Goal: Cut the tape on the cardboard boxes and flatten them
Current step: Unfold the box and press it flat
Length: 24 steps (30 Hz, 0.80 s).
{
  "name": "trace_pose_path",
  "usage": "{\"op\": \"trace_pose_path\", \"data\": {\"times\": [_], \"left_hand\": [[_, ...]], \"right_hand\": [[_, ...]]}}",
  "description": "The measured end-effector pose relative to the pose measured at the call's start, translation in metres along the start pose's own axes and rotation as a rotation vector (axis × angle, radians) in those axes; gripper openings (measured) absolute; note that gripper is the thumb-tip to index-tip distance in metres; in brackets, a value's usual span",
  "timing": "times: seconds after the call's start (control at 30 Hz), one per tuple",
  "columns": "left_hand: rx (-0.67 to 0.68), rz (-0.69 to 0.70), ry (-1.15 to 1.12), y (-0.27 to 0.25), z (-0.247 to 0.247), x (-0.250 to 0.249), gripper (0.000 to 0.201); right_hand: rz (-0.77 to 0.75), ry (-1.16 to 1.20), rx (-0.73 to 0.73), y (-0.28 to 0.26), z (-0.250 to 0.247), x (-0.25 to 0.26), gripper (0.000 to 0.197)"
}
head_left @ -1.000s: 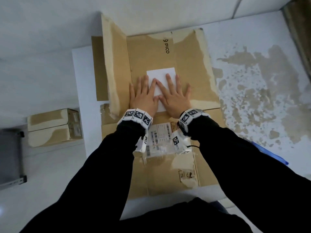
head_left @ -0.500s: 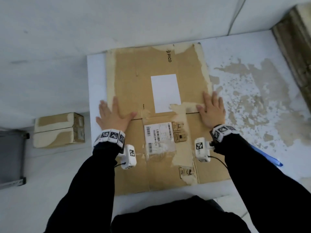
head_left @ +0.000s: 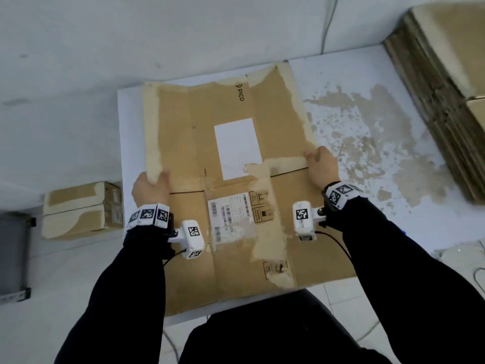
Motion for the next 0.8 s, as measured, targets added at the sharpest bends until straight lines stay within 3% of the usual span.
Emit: {"op": "trace_pose_path", "data": {"times": [0.1, 0.2, 0.37, 0.57, 0.8], "left_hand": [[-0.041, 0.048, -0.079, -0.014, -0.008, -0.03, 0.04], [-0.049, 0.129, -0.155, -0.032, -0.007, -0.077, 0.04], [0.021, 0.23, -0.266, -0.083, 0.033, -0.165, 0.026], [0.122, 0.3, -0.393, -0.186, 0.153, -0.266, 0.027], [0.307, 0.162, -0.508, -0.303, 0.306, -0.36, 0.024]], "right_hand": [[-0.051, 0.064, -0.022, 0.0, -0.037, 0.013, 0.034], [-0.103, 0.099, -0.09, 0.013, -0.093, 0.015, 0.026], [-0.183, 0.125, -0.199, 0.048, -0.21, -0.005, 0.03], [-0.164, 0.25, -0.348, 0.11, -0.362, -0.102, 0.047], [-0.122, 0.109, -0.419, 0.197, -0.511, -0.203, 0.044]]}}
Point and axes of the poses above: each hand's wrist, its own y-axis towards the middle knuckle, its own z-axis out of the palm, x = y × z, the point moved 8 cm from there along y, towards the middle knuckle, and after that the axes turned 2 degrees about -x, right-handed, at the moved point
